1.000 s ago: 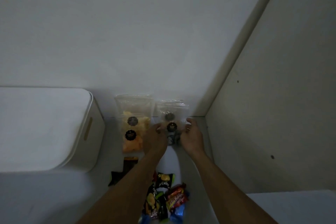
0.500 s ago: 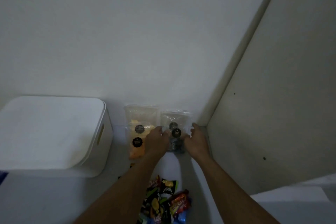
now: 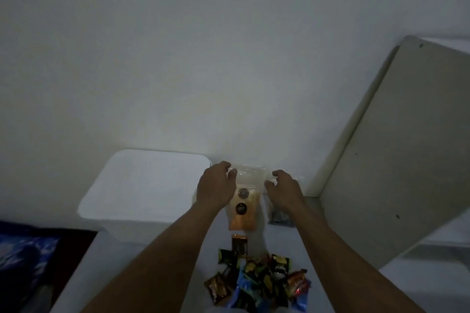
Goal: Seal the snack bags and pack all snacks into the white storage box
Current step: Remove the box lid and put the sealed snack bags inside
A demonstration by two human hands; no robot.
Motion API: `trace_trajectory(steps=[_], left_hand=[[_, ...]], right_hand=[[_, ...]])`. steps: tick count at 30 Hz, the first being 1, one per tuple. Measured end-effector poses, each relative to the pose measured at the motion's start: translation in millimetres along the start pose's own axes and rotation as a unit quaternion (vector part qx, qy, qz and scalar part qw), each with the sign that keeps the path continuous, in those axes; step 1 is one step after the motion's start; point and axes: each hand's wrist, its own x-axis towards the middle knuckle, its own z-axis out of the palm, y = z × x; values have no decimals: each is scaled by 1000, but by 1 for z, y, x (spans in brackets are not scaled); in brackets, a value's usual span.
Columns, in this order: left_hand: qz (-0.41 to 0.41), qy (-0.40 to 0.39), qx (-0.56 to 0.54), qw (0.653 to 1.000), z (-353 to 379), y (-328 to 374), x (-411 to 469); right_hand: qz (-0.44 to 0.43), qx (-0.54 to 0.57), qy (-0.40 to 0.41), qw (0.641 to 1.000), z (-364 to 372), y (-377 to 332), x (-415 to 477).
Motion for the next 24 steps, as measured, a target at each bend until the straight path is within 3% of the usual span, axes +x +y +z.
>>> trace_trajectory(steps=[12,20,24], left_hand=[[-72,3,72,995,-160,-167,27],[-126,-65,185,973,-183,-245,37],[-201,-113,140,963,-177,-268,40]], right_hand=[[-24,-81,-10,996,115,-129,-26],[41,-118,-42,991,167,-134,-15],[98,-97,-50,989,179,-127,-7]])
